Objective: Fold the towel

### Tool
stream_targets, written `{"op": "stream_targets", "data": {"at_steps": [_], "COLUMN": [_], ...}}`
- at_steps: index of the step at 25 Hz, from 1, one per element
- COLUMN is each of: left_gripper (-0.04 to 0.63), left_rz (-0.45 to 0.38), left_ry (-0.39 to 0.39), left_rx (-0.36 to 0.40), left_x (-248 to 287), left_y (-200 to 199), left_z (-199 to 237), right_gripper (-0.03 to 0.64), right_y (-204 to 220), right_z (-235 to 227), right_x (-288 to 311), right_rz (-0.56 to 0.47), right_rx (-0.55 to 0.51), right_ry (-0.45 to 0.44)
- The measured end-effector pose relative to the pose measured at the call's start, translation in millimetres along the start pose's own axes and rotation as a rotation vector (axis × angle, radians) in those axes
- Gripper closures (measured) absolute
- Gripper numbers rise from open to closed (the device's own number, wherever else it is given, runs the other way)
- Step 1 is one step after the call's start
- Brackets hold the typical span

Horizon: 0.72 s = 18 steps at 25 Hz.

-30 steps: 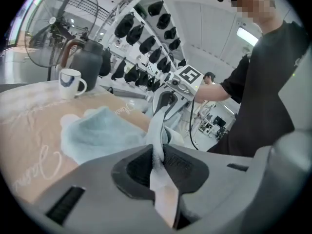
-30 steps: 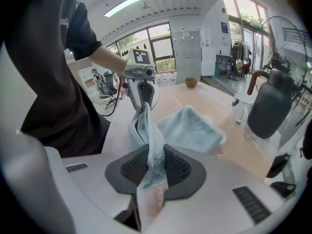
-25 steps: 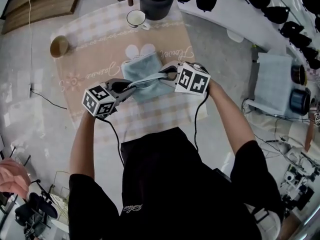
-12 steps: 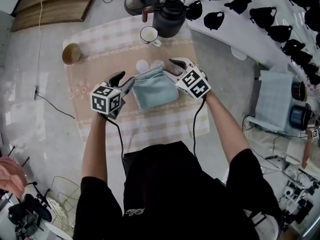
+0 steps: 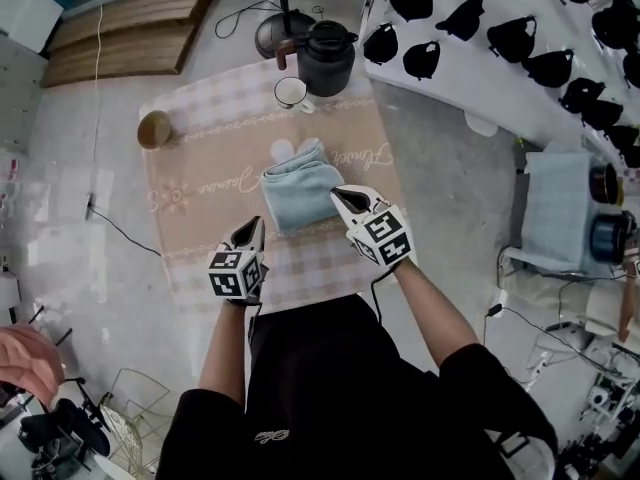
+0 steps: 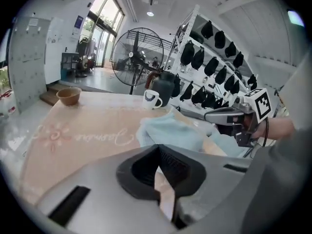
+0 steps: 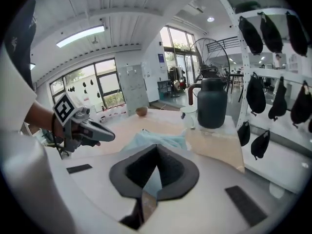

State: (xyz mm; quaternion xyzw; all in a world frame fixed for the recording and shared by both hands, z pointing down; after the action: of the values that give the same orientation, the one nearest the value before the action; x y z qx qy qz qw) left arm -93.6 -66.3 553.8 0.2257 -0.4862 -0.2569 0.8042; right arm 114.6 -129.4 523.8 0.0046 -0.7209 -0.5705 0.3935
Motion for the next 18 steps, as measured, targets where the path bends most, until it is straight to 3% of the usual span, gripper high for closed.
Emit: {"op": "stream_targets", "data": {"at_steps": [6, 10, 15, 18], "left_gripper": [0.591, 0.591, 0.591, 0.591], "left_rz": [0.017, -0.01, -0.155, -0.309], "left_ry": [-0.02, -0.032, 0.043, 0.034], "left_rx": [-0.012, -0.004, 0.024, 0.085], "left_x": [-34, -54, -82, -122], "left_y": [46, 44, -20, -84], "left_z": [-40, -40, -49, -58], "right_gripper": [0.617, 0.617, 0.617, 0.615], "right_y": [26, 18, -49, -112], "right_z": [54, 76, 84, 86], "right_x": [-15, -24, -35, -43], "right_rz": [0.016, 0.025, -0.074, -0.161], "right_rx": [0.041, 0.019, -0.02, -0.052], "right_ry": [-0.009, 0.012, 0.081, 0.13]}}
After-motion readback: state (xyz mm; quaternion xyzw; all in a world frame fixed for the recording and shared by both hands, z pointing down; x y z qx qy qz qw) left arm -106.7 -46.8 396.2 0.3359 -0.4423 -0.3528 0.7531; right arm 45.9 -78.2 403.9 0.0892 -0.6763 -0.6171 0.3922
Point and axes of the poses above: the fingertips, and each gripper's own axes: x forward along the fingers, z to its left, y out of its underside, the point moved 5 cm from there along -x, backward along the fingers, and after that the axes turned 10 degrees about -x, right-handed, at the moved point
